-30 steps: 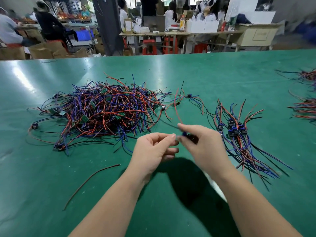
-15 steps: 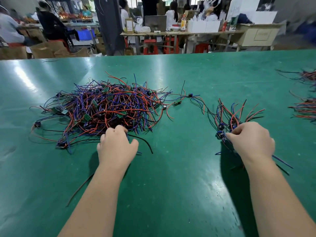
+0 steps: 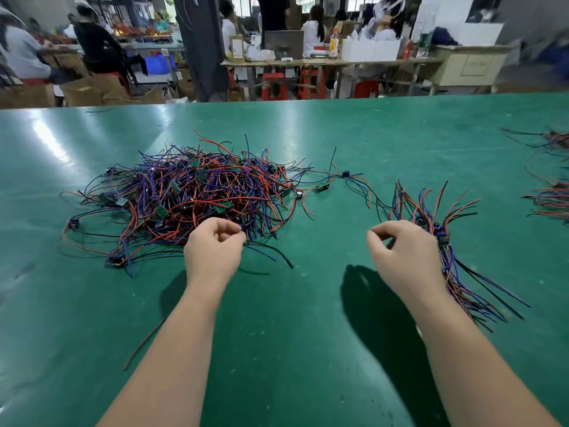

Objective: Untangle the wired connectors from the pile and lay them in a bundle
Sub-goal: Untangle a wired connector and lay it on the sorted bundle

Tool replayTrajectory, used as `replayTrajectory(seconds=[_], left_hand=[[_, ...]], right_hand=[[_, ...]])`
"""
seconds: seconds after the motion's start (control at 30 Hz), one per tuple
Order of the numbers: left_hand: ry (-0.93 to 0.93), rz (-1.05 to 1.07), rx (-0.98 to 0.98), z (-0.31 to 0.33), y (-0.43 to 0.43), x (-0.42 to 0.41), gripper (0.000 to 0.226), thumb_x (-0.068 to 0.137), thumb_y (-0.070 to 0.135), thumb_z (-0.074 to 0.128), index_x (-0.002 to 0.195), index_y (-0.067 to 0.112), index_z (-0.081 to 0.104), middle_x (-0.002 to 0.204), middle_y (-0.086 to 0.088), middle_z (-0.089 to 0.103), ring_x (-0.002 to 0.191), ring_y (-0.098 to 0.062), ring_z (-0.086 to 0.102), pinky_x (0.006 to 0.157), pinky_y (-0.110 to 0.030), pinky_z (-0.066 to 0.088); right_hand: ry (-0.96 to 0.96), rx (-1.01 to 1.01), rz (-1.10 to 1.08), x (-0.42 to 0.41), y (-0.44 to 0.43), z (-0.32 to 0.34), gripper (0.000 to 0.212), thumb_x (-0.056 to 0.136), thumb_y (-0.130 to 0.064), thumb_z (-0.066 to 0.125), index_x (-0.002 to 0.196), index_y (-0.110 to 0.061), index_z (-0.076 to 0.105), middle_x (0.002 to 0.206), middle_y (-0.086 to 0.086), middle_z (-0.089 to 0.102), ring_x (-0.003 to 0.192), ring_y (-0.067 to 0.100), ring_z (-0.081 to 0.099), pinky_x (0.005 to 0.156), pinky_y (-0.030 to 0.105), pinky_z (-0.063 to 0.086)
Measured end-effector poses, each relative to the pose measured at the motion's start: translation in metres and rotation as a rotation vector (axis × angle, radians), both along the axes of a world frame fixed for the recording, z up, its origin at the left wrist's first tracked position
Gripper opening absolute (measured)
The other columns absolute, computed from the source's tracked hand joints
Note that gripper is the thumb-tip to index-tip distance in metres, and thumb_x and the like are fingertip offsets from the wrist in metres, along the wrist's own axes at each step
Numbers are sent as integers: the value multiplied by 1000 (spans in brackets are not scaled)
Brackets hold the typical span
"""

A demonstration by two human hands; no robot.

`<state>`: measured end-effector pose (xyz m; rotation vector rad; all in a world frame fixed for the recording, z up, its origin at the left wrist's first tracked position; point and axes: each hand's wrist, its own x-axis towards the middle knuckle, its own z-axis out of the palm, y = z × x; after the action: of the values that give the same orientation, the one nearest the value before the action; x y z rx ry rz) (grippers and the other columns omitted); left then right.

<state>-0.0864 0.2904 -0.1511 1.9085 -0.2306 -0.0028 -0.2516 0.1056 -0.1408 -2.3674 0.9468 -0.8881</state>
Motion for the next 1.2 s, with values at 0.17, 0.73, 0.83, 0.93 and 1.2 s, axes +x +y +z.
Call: replayTrajectory(seconds=[0.17,0.73,0.83,0.93,1.2], left_hand=[[-39,-86,-466,21,-8,-31,15,77,1,66,76,15,62,68,2,64,59,-7,58,64,-28,48],[-143,-628,-37,-1,-35,-91,57,88,60,41,64,13,63,59,-2,67,56,-16,61,59,-31,49],[383,-503,-213,5,-41,-79,48,99,48,34,87,15,65,75,-6,73,58,-19,65,59,-26,49],[496,-484,-459,10,-38,-70,35,101,40,33,103,17,60,85,0,76,67,-12,70,60,-20,51],[406,-358,-618,17,-30,-56,19,98,27,50,90,20,66,82,4,75,69,-6,68,64,-18,48]], right_hand=[[-250,744,295,14,21,-1,17,92,-15,57,81,-16,70,71,4,70,54,11,61,49,16,40],[-667,1431,450,7,17,17,12,61,2,66,67,-5,73,75,14,73,69,13,72,52,14,53],[-683,1443,466,5,17,19,14,62,1,65,62,-9,75,76,13,73,71,12,72,51,14,52],[-675,1457,483,3,20,21,15,63,0,65,62,-11,75,76,11,73,72,11,72,51,14,52],[-672,1391,419,1,19,31,13,61,0,65,61,-10,74,69,10,71,67,14,71,50,15,52]])
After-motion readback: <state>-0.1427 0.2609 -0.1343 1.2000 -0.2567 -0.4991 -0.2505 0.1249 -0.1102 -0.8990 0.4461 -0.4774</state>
